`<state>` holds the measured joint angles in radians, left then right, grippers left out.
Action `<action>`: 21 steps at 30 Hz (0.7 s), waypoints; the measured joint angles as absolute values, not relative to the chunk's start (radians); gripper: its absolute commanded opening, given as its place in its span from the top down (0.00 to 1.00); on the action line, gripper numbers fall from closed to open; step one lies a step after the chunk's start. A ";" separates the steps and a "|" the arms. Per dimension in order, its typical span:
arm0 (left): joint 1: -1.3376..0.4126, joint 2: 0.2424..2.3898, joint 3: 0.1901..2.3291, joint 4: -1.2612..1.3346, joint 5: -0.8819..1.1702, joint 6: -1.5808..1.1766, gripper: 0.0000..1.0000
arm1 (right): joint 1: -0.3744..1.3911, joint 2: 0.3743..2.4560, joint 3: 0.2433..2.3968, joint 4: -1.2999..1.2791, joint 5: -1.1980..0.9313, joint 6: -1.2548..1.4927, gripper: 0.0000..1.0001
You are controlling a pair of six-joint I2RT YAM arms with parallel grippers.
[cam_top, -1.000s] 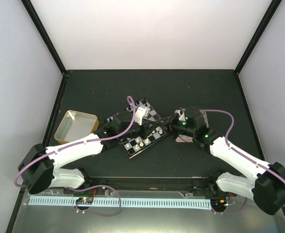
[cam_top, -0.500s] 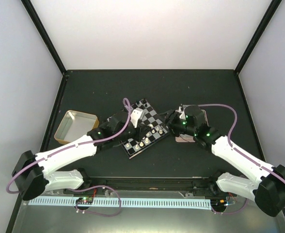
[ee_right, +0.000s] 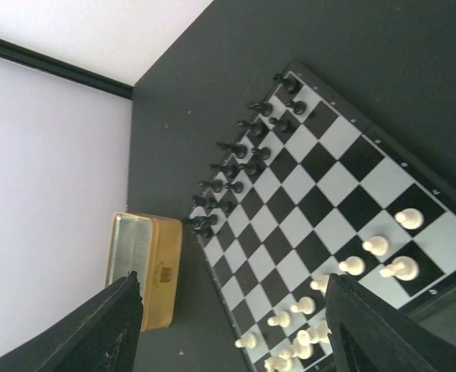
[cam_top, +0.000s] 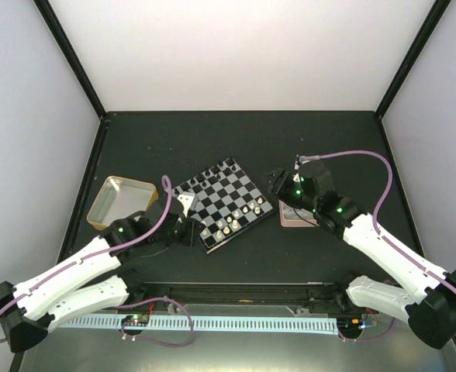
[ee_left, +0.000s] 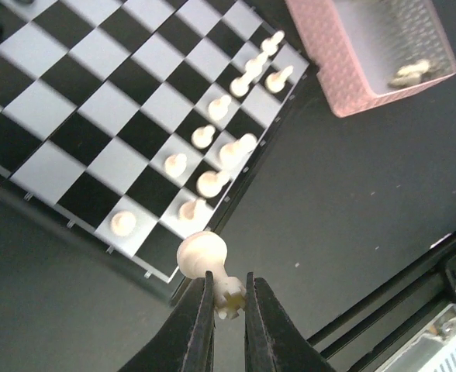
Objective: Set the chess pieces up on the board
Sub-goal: Place the chess piece on the chessboard.
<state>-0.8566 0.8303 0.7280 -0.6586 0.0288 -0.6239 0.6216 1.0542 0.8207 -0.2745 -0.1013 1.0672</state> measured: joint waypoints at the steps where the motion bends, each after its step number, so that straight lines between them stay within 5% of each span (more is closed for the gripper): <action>1: -0.854 0.818 0.725 -0.687 0.024 -0.632 0.98 | 0.621 1.054 0.821 -0.283 -0.091 1.058 0.34; 21: -0.813 1.102 0.681 -0.788 0.181 -0.599 0.98 | 0.620 1.031 0.820 -0.361 -0.015 1.019 0.34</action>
<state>-0.8127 1.1023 0.6807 -0.7876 0.1814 -0.5991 0.6201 1.0309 0.8200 -0.3607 -0.0147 1.0191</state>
